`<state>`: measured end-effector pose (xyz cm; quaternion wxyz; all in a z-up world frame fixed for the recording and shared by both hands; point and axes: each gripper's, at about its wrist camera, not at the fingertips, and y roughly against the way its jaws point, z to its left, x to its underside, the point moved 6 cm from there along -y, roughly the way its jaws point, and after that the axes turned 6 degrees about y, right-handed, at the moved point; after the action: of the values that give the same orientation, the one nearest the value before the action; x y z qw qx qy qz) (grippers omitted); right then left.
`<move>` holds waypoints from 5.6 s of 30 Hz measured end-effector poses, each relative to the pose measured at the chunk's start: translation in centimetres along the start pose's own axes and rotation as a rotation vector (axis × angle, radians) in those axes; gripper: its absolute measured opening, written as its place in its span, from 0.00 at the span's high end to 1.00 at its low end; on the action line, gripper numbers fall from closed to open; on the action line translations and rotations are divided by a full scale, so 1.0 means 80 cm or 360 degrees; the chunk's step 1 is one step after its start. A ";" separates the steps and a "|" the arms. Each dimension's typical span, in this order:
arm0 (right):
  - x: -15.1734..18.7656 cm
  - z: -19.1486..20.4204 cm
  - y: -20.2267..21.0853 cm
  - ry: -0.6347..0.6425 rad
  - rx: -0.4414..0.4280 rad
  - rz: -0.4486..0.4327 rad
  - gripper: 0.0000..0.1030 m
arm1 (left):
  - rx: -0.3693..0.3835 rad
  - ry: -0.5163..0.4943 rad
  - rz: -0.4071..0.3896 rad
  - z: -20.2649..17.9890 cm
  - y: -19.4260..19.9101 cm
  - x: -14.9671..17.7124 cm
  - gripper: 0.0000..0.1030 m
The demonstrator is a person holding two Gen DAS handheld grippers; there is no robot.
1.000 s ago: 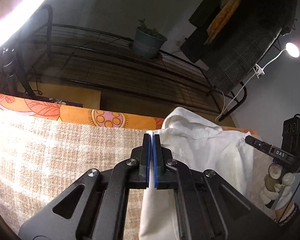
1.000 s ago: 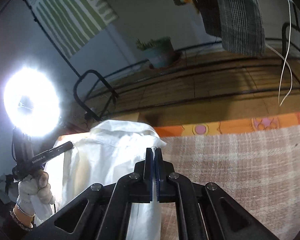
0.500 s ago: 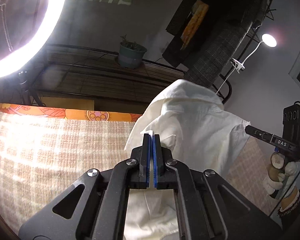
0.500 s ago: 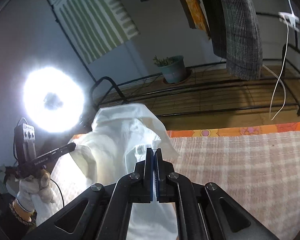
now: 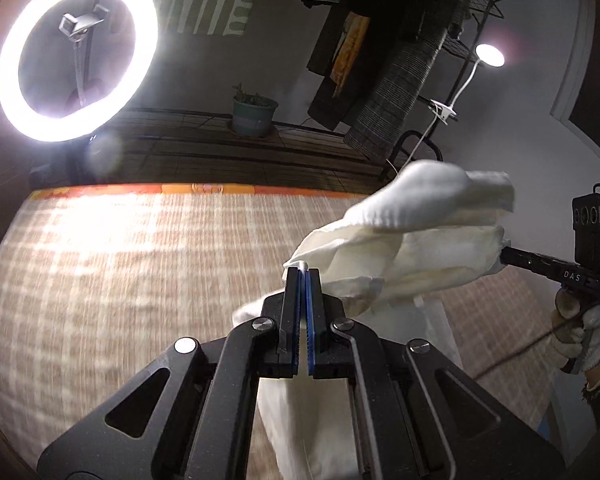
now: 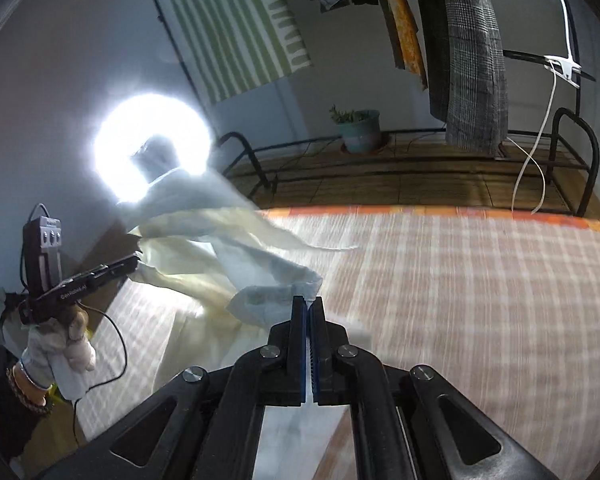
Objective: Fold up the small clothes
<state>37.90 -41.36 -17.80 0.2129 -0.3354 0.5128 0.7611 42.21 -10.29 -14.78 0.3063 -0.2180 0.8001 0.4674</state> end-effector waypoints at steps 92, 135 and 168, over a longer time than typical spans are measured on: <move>0.094 -0.022 -0.079 -0.0239 0.0343 0.0279 0.68 | -0.0350 0.0183 0.0224 0.092 -0.025 0.125 0.95; 0.167 0.018 -0.067 -0.0562 -0.0201 0.0306 0.86 | 0.0107 0.0707 0.0370 0.061 -0.055 0.140 0.86; 0.080 0.010 0.081 0.0276 0.0774 0.0187 0.91 | 0.0243 0.0020 0.0334 -0.184 -0.123 0.087 0.91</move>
<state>28.95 -43.20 -18.16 0.1980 -0.3080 0.7156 0.5948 39.28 -28.31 -20.16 0.2664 -0.1122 0.8537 0.4331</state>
